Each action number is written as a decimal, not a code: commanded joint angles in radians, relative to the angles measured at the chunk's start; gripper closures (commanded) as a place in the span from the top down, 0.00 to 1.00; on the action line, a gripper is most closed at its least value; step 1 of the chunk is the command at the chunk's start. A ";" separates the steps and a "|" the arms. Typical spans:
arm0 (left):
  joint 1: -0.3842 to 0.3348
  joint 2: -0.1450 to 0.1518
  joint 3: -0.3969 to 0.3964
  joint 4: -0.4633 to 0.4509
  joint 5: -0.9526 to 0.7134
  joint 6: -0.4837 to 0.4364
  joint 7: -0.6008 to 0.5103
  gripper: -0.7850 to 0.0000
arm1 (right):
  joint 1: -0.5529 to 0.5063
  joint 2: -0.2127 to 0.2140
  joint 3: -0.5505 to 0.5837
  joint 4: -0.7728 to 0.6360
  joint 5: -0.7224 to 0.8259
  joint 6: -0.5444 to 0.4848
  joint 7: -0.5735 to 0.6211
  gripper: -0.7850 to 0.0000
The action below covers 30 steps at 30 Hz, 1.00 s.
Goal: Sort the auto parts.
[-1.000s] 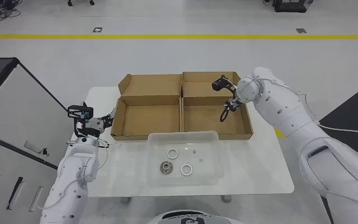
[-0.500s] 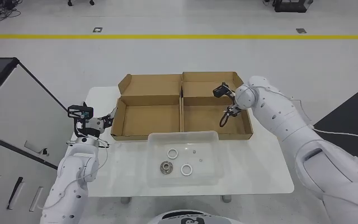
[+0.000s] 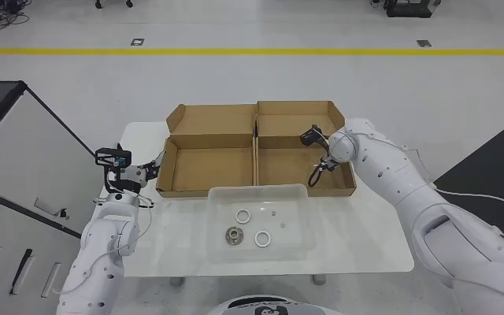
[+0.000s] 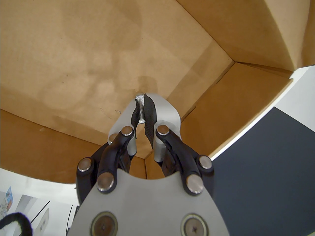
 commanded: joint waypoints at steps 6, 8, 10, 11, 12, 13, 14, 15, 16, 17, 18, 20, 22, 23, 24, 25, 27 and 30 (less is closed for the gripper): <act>0.000 0.000 0.000 0.000 0.000 0.000 0.000 1.00 | -0.010 0.003 0.019 -0.014 0.002 -0.011 0.020 0.84; 0.000 0.000 0.000 0.000 0.000 0.000 0.000 1.00 | -0.013 0.004 0.025 -0.014 0.000 -0.013 0.019 1.00; 0.000 0.000 0.000 0.000 0.000 0.000 0.000 1.00 | -0.015 0.005 0.032 -0.014 -0.001 -0.016 0.018 1.00; 0.000 0.000 0.000 0.000 0.000 0.000 0.000 1.00 | -0.016 0.006 0.035 -0.016 -0.003 -0.018 0.019 1.00; 0.000 0.000 0.000 0.000 0.000 0.000 0.000 1.00 | -0.017 0.007 0.040 -0.019 -0.002 -0.021 0.018 1.00; 0.000 0.000 0.000 0.000 0.000 0.000 0.000 1.00 | -0.018 0.009 0.045 -0.023 -0.002 -0.022 0.018 1.00; 0.000 0.000 0.000 0.000 0.000 0.000 0.000 1.00 | -0.018 0.011 0.051 -0.028 -0.003 -0.026 0.016 1.00; 0.000 0.000 0.000 0.000 0.000 0.000 0.000 1.00 | -0.017 0.013 0.055 -0.040 -0.013 -0.033 0.012 1.00; 0.000 0.000 0.000 0.000 0.000 0.000 0.000 1.00 | -0.019 0.016 0.062 -0.048 -0.016 -0.035 0.012 1.00; 0.000 0.000 0.000 0.000 0.000 0.000 0.000 1.00 | -0.021 0.019 0.072 -0.057 -0.013 -0.036 0.012 1.00; 0.000 0.000 0.000 0.000 0.000 0.000 0.000 1.00 | -0.022 0.023 0.081 -0.073 -0.014 -0.038 0.015 1.00; 0.000 0.000 0.000 0.000 0.000 0.000 0.000 1.00 | -0.028 0.033 0.104 -0.109 -0.018 -0.041 0.020 1.00; 0.000 0.000 0.000 0.000 0.000 0.000 0.000 1.00 | -0.038 0.045 0.132 -0.147 -0.020 -0.052 0.028 1.00; 0.000 0.000 0.000 0.000 0.000 0.000 0.000 1.00 | -0.043 0.051 0.148 -0.171 -0.017 -0.057 0.034 1.00; 0.000 0.000 0.000 0.000 0.000 0.000 0.000 1.00 | -0.049 0.058 0.164 -0.196 -0.020 -0.062 0.042 1.00; 0.000 0.000 0.000 0.000 0.000 0.000 0.000 1.00 | -0.056 0.065 0.181 -0.222 -0.020 -0.065 0.049 1.00; 0.000 0.000 0.000 0.000 0.000 0.000 0.000 1.00 | -0.074 0.079 0.215 -0.275 -0.018 -0.074 0.065 1.00; 0.000 0.000 0.000 0.000 0.000 0.000 0.000 1.00 | -0.105 0.100 0.266 -0.368 -0.013 -0.085 0.099 1.00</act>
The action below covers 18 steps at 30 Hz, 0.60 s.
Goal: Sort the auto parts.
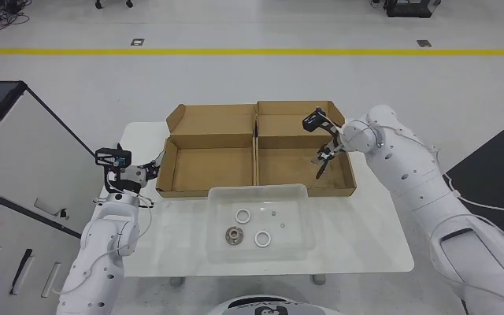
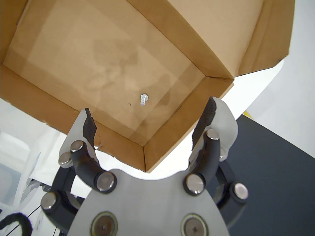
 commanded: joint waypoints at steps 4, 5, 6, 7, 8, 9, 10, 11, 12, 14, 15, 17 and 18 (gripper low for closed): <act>0.000 0.000 0.000 0.000 0.000 0.000 0.000 1.00 | -0.059 0.031 0.083 -0.152 0.025 -0.015 0.066 1.00; 0.000 0.000 0.000 0.000 0.000 0.000 0.000 1.00 | -0.069 0.036 0.098 -0.184 0.031 -0.019 0.081 1.00; 0.000 0.000 0.000 0.000 0.000 0.000 0.000 1.00 | -0.081 0.042 0.111 -0.213 0.035 -0.024 0.098 1.00; 0.000 0.000 0.000 0.000 0.000 0.000 0.000 1.00 | -0.092 0.047 0.126 -0.243 0.045 -0.026 0.112 1.00; 0.000 0.000 0.000 0.000 0.000 0.000 0.000 1.00 | -0.104 0.051 0.139 -0.273 0.058 -0.034 0.127 1.00; 0.000 0.000 0.000 0.000 0.000 0.000 0.000 1.00 | -0.115 0.056 0.153 -0.299 0.071 -0.040 0.143 1.00; 0.000 0.000 0.000 0.000 0.000 0.000 0.000 1.00 | -0.126 0.060 0.166 -0.324 0.090 -0.045 0.158 1.00; 0.000 0.000 0.000 0.000 0.000 0.000 0.000 1.00 | -0.136 0.064 0.178 -0.346 0.110 -0.053 0.176 1.00; 0.000 0.000 0.000 0.000 0.000 0.000 0.000 1.00 | -0.145 0.068 0.191 -0.368 0.129 -0.059 0.193 1.00; 0.000 0.000 0.000 0.000 0.000 0.000 0.000 1.00 | -0.162 0.076 0.199 -0.415 0.167 -0.066 0.210 1.00; 0.000 0.000 0.000 0.000 0.000 0.000 0.000 1.00 | -0.169 0.081 0.195 -0.438 0.197 -0.068 0.208 1.00; 0.000 0.000 0.000 0.000 0.000 0.000 0.000 1.00 | -0.174 0.094 0.171 -0.484 0.238 -0.068 0.209 1.00; 0.000 0.000 0.000 0.000 0.000 0.000 0.000 1.00 | -0.171 0.102 0.161 -0.499 0.251 -0.063 0.214 1.00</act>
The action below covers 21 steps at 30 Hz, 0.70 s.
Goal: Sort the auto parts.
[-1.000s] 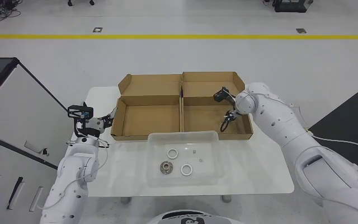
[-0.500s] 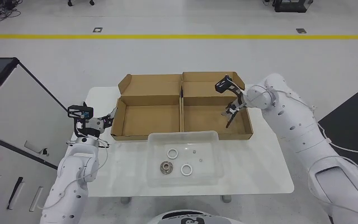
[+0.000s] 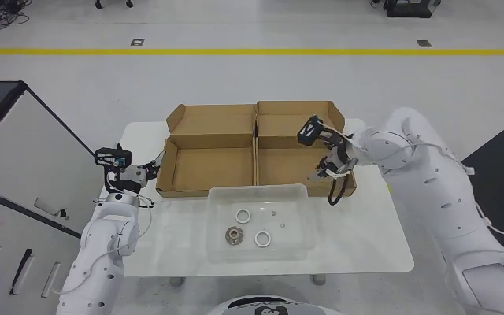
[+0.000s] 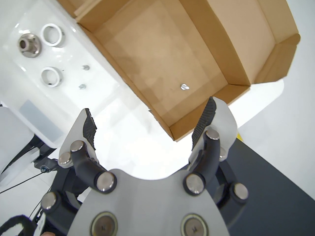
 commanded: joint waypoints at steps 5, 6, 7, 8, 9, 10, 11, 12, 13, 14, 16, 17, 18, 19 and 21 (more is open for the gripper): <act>0.000 0.000 0.000 0.000 0.000 0.000 0.000 1.00 | 0.044 0.051 -0.097 -0.093 0.108 0.003 0.003 1.00; 0.000 0.000 0.000 0.000 0.000 0.000 0.000 1.00 | 0.056 0.059 -0.112 -0.098 0.120 0.000 -0.001 1.00; 0.000 0.000 0.000 0.000 0.000 0.000 0.000 1.00 | 0.068 0.066 -0.131 -0.107 0.126 -0.004 -0.005 1.00; 0.000 0.000 0.000 0.000 0.000 0.000 0.000 1.00 | 0.080 0.073 -0.151 -0.112 0.135 -0.007 -0.008 1.00; 0.000 0.000 0.000 0.000 0.000 0.000 0.000 1.00 | 0.090 0.079 -0.167 -0.116 0.155 -0.010 -0.011 1.00; 0.000 0.000 0.000 0.000 0.000 0.000 0.000 1.00 | 0.100 0.085 -0.186 -0.121 0.172 -0.013 -0.013 1.00; 0.000 0.000 0.000 0.000 0.000 0.000 0.000 1.00 | 0.112 0.092 -0.209 -0.129 0.177 -0.016 -0.017 1.00; 0.000 0.000 0.000 0.000 0.000 0.000 0.000 1.00 | 0.116 0.094 -0.217 -0.132 0.178 -0.018 -0.019 1.00; 0.000 0.000 0.000 0.000 0.000 0.000 0.000 1.00 | 0.116 0.094 -0.217 -0.132 0.178 -0.018 -0.019 1.00; 0.000 0.000 0.000 0.000 0.000 0.000 0.000 1.00 | 0.116 0.094 -0.217 -0.132 0.178 -0.018 -0.019 1.00; 0.000 0.000 0.000 0.000 0.000 0.000 0.000 1.00 | 0.116 0.094 -0.217 -0.132 0.178 -0.018 -0.019 1.00; 0.000 0.000 0.000 0.000 0.000 0.000 0.000 1.00 | 0.116 0.094 -0.217 -0.132 0.178 -0.018 -0.019 1.00; 0.000 0.000 0.000 0.000 0.000 0.000 0.000 1.00 | 0.116 0.094 -0.217 -0.132 0.178 -0.018 -0.019 1.00; 0.000 0.000 0.000 0.000 0.000 0.000 0.000 1.00 | 0.116 0.094 -0.217 -0.132 0.178 -0.018 -0.019 1.00; 0.000 0.000 0.000 0.000 0.000 0.000 0.000 1.00 | 0.116 0.094 -0.217 -0.132 0.178 -0.018 -0.019 1.00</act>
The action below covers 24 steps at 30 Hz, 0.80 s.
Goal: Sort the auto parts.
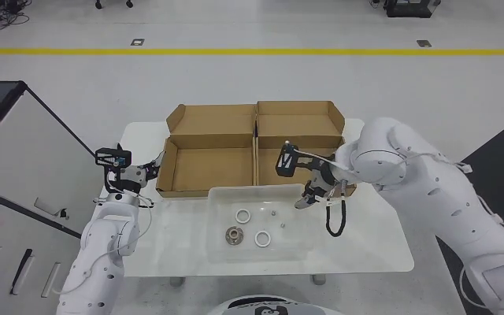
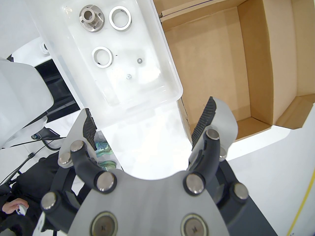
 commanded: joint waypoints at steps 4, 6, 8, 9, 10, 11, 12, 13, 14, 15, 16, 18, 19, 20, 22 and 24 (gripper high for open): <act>0.000 0.000 0.000 0.000 0.000 0.000 0.000 1.00 | -0.004 0.000 -0.007 -0.012 -0.017 -0.006 -0.006 1.00; 0.000 0.000 0.000 0.000 0.000 0.000 0.000 1.00 | 0.001 0.000 -0.037 -0.040 -0.061 0.005 0.005 1.00; 0.000 0.000 0.000 0.000 0.000 0.000 0.000 1.00 | 0.021 -0.003 -0.080 -0.065 -0.082 0.020 0.020 1.00; 0.000 0.000 0.000 0.000 0.000 0.000 0.000 1.00 | 0.034 -0.005 -0.106 -0.071 -0.098 0.027 0.026 1.00; 0.000 0.000 0.000 0.000 0.000 0.000 0.000 1.00 | 0.048 -0.007 -0.133 -0.073 -0.109 0.027 0.026 1.00; 0.000 0.000 0.000 0.000 0.000 0.000 0.000 1.00 | 0.064 -0.011 -0.159 -0.077 -0.114 0.027 0.026 1.00; 0.000 0.000 0.000 0.000 0.000 0.000 0.000 1.00 | 0.081 -0.015 -0.188 -0.077 -0.122 0.027 0.026 1.00; 0.000 0.000 0.000 0.000 0.000 0.000 0.000 1.00 | 0.099 -0.019 -0.217 -0.074 -0.129 0.027 0.026 1.00; 0.000 0.000 0.000 0.000 0.000 0.000 0.000 1.00 | 0.117 -0.024 -0.242 -0.073 -0.124 0.027 0.026 1.00; 0.000 0.000 0.000 0.000 0.000 0.000 0.000 1.00 | 0.135 -0.029 -0.267 -0.069 -0.121 0.027 0.026 1.00; 0.000 0.000 0.000 0.000 0.000 0.000 0.000 1.00 | 0.153 -0.035 -0.294 -0.063 -0.127 0.027 0.026 1.00; 0.000 0.000 0.000 0.000 0.000 0.000 0.000 1.00 | 0.182 -0.047 -0.337 -0.051 -0.118 0.027 0.026 1.00; 0.000 0.000 0.000 0.000 0.000 0.000 0.000 1.00 | 0.194 -0.054 -0.356 -0.042 -0.114 0.027 0.026 1.00; 0.000 0.000 0.000 0.000 0.000 0.000 0.000 1.00 | 0.206 -0.061 -0.373 -0.033 -0.112 0.029 0.026 1.00; 0.000 0.000 0.000 0.000 0.000 0.000 0.000 1.00 | 0.222 -0.074 -0.404 -0.017 -0.101 0.031 0.026 1.00; 0.000 0.000 0.000 0.000 0.000 0.000 0.000 1.00 | 0.234 -0.088 -0.429 -0.001 -0.089 0.032 0.026 1.00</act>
